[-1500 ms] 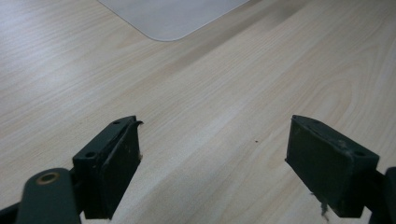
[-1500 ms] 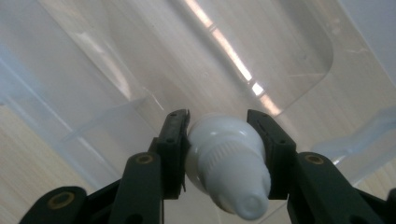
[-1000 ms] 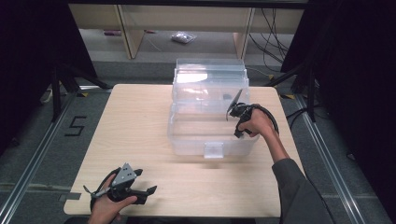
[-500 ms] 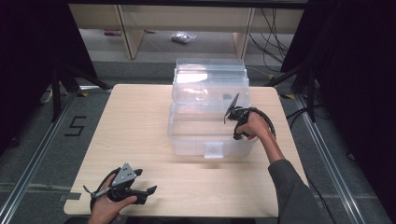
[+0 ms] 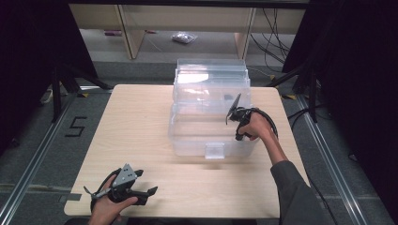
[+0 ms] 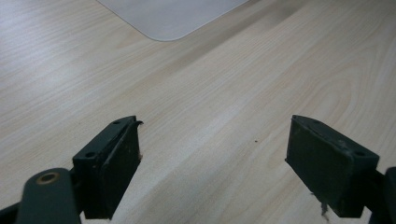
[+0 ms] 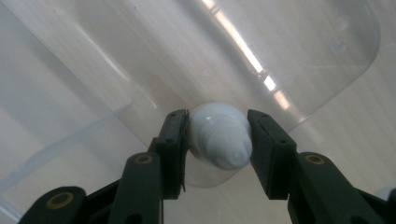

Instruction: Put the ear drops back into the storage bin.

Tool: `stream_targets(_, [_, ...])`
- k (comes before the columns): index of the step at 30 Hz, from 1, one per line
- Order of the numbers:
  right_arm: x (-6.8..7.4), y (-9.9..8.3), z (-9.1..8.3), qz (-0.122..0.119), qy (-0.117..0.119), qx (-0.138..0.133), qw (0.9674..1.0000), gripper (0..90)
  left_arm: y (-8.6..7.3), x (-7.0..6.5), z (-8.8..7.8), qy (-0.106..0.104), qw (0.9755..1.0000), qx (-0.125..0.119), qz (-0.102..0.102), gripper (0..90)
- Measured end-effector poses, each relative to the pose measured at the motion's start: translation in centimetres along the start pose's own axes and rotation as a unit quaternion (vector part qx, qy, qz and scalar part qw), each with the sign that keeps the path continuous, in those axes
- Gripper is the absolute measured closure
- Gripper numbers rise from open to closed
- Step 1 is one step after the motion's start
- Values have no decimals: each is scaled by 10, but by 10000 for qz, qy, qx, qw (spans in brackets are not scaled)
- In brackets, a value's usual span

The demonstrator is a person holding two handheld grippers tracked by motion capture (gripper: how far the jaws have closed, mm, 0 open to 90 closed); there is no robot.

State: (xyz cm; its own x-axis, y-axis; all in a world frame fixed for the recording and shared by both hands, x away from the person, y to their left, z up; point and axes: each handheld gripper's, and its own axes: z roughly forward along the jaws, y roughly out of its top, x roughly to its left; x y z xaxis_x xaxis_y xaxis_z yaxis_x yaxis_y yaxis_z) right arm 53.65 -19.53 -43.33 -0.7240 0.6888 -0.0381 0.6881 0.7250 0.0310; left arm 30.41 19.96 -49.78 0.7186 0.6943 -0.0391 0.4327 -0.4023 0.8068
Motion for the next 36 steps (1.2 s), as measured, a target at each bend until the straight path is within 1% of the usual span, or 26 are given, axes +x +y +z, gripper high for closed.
stream_targets(2, [0,-1,-2,5,37,2,10000,592,0,0,1,-12,10000,-48,-10,169])
stream_targets(3, [-1,-2,-2,-104,-26,-61,9999,590,0,0,1,-11,10000,-45,-3,169])
stream_targets(4, [0,-3,-4,-4,35,-26,10000,582,0,0,1,-12,10000,-40,2,169])
stream_targets(5, [0,-3,-5,31,66,-48,10000,578,0,0,1,-12,10000,-38,3,169])
stream_targets(8, [-2,-6,-9,-124,-120,-196,9997,541,0,0,0,-1,10000,-2,2,169])
stream_targets(9, [-2,-6,-11,-132,-124,-197,9996,517,0,0,1,-10,10000,-42,-4,169])
stream_targets(10, [0,-7,-14,24,-111,-211,9997,487,0,0,1,-5,10000,-48,-7,169])
stream_targets(11, [-1,-8,-15,-59,-139,-323,9994,465,0,0,1,-15,10000,-45,-6,169])
stream_targets(12, [-1,-9,-18,-63,-202,-384,9990,457,0,0,1,-11,10000,-42,1,169])
stream_targets(13, [-2,-10,-19,-93,-223,-523,9983,444,0,0,1,-10,10000,-45,-6,169])
stream_targets(15, [-1,-12,-24,-28,-199,-601,9980,417,0,0,1,-7,10000,-43,-4,169])
stream_targets(17, [0,-15,-27,-89,-242,-707,9972,395,0,0,1,-8,10000,-45,-7,169])
stream_targets(18, [-1,-15,-29,-151,-199,-709,9972,384,0,0,1,-5,10000,-47,-11,169])
stream_targets(19, [2,-16,-31,28,-178,-729,9972,371,0,0,1,-7,10000,-47,-8,169])
stream_targets(20, [1,-17,-33,-51,-212,-789,9966,361,0,0,1,-5,10000,-45,-1,169])
stream_targets(22, [4,-19,-37,-14,-164,-877,9960,348,0,0,1,-2,10000,-45,-2,169])
stream_targets(24, [4,-21,-40,-47,-212,-955,9952,328,0,0,1,-3,10000,-46,-9,169])
stream_targets(25, [5,-22,-40,-127,-254,-1024,9943,324,0,0,1,-5,10000,-49,-12,169])
stream_targets(26, [7,-23,-43,-63,-220,-984,9949,323,0,0,1,-4,10000,-49,-11,169])
stream_targets(27, [7,-24,-44,-172,-245,-1046,9941,317,0,0,1,-4,10000,-48,-10,169])
stream_targets(28, [10,-25,-47,-38,-228,-1064,9941,310,0,0,1,-6,10000,-46,-9,169])
stream_targets(30, [12,-27,-51,-136,-239,-1159,9929,308,0,0,1,-4,10000,-49,-12,169])
stream_targets(32, [16,-29,-55,-82,-201,-1238,9921,303,0,0,1,-5,10000,-50,-13,169])
stream_targets(33, [17,-30,-57,-148,-199,-1283,9914,299,0,0,1,-4,10000,-49,-11,169])
stream_targets(34, [18,-32,-59,-126,-191,-1312,9911,299,0,0,1,-5,10000,-46,-10,169])
stream_targets(36, [20,-34,-62,-197,-207,-1374,9901,294,0,0,1,-2,10000,-51,-17,169])
